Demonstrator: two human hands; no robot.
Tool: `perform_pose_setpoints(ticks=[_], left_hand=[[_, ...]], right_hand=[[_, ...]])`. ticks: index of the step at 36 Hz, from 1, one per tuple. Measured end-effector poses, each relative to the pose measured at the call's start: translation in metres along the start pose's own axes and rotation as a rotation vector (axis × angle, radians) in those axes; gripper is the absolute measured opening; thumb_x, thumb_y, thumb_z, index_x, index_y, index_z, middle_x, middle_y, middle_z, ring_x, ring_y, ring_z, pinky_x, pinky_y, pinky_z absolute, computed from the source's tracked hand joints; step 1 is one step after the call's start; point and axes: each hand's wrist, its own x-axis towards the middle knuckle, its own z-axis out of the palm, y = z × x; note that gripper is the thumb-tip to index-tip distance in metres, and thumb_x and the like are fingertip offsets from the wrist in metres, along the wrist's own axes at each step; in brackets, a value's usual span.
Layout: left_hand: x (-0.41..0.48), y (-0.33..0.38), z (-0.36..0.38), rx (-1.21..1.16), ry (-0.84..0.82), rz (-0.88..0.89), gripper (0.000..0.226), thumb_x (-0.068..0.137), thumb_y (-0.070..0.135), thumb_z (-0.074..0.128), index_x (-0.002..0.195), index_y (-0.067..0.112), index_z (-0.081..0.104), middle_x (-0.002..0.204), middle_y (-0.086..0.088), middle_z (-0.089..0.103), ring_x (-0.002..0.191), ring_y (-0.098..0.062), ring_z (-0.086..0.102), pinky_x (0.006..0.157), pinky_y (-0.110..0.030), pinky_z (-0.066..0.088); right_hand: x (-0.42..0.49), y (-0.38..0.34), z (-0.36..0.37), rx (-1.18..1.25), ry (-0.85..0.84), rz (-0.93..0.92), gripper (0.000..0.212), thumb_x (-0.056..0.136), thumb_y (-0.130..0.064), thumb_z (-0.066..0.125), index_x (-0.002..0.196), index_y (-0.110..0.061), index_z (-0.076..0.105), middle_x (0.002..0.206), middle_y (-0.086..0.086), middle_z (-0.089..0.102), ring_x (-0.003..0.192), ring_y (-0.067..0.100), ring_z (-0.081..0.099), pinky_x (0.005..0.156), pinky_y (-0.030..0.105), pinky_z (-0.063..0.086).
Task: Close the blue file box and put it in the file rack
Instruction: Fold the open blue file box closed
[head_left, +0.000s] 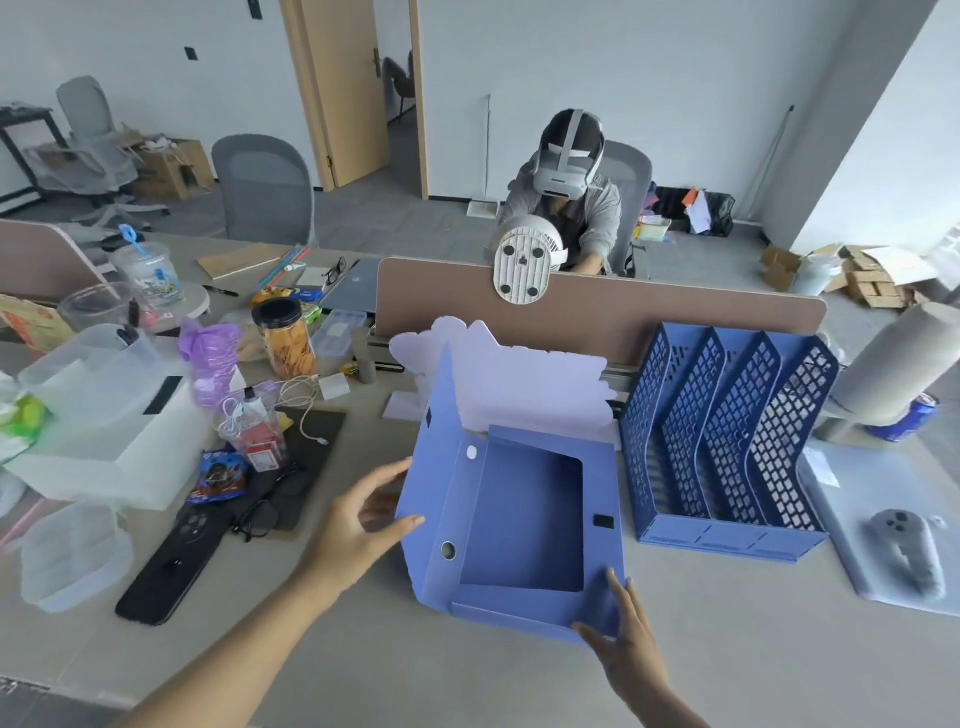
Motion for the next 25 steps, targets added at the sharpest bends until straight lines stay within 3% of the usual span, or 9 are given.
perform_pose_setpoints(ticks=[3,6,11,13,15,18,22,25], left_hand=[[-0.003,0.007,0.021,0.034,-0.070,0.032,0.056,0.083,0.011,0.076,0.130,0.036,0.059,0.118,0.013,0.071,0.112,-0.005,0.065,0.094,-0.017,0.050],[-0.002,0.009,0.040,0.019,-0.136,0.020,0.055,0.084,0.013,0.075,0.131,0.036,0.058,0.120,0.009,0.070,0.111,-0.007,0.065,0.092,-0.014,0.050],[0.010,0.006,0.067,0.044,-0.293,0.014,0.062,0.077,0.050,0.067,0.136,0.038,0.052,0.139,0.029,0.053,0.126,0.003,0.052,0.101,-0.023,0.043],[0.019,0.005,0.075,0.026,-0.308,-0.027,0.057,0.079,0.055,0.061,0.134,0.042,0.052,0.131,0.033,0.056,0.121,0.011,0.051,0.096,-0.018,0.042],[0.031,0.002,0.087,-0.022,-0.314,-0.091,0.047,0.088,0.053,0.053,0.135,0.046,0.050,0.131,0.030,0.057,0.119,0.016,0.049,0.093,-0.011,0.039],[0.053,-0.013,0.101,-0.094,-0.237,-0.172,0.038,0.103,0.031,0.043,0.141,0.035,0.043,0.151,0.012,0.042,0.138,0.000,0.036,0.110,-0.019,0.026],[0.070,-0.034,0.109,-0.025,-0.168,-0.282,0.047,0.101,0.020,0.048,0.147,0.024,0.035,0.159,-0.004,0.031,0.148,-0.020,0.027,0.117,-0.033,0.023],[0.075,-0.043,0.112,0.013,-0.160,-0.360,0.062,0.097,0.026,0.056,0.153,0.019,0.027,0.162,-0.005,0.025,0.150,-0.025,0.023,0.118,-0.038,0.023]], right_hand=[[-0.003,-0.002,-0.006,-0.021,-0.023,-0.004,0.079,0.080,-0.026,0.073,0.144,-0.040,0.029,0.161,0.004,0.017,0.145,0.020,0.026,0.107,0.031,0.032],[-0.005,-0.008,-0.012,-0.040,0.021,-0.033,0.070,0.081,-0.026,0.071,0.116,-0.070,0.030,0.158,0.003,0.027,0.143,0.022,0.029,0.109,0.033,0.031],[-0.001,-0.061,-0.016,0.191,0.196,-0.075,0.036,0.092,-0.027,0.057,0.111,-0.056,0.049,0.131,-0.015,0.058,0.127,0.008,0.050,0.109,0.031,0.038],[0.004,-0.087,-0.016,0.303,0.152,-0.096,0.028,0.094,-0.032,0.053,0.115,-0.050,0.057,0.123,-0.020,0.063,0.116,-0.004,0.055,0.106,0.027,0.042],[0.008,-0.109,-0.019,0.388,0.116,-0.112,0.032,0.095,-0.037,0.050,0.125,-0.043,0.056,0.122,-0.027,0.060,0.110,-0.016,0.053,0.100,0.015,0.041],[0.014,-0.132,-0.020,0.482,0.094,-0.126,0.040,0.095,-0.040,0.048,0.136,-0.037,0.048,0.130,-0.021,0.052,0.117,-0.006,0.047,0.093,0.012,0.034],[0.025,-0.142,-0.017,0.500,0.082,-0.083,0.050,0.090,-0.043,0.055,0.138,-0.040,0.041,0.129,-0.010,0.056,0.119,0.006,0.051,0.085,0.018,0.041],[0.033,-0.134,-0.016,0.468,0.085,-0.063,0.055,0.092,-0.022,0.058,0.141,-0.036,0.038,0.126,-0.008,0.058,0.111,0.002,0.056,0.081,0.010,0.045]])
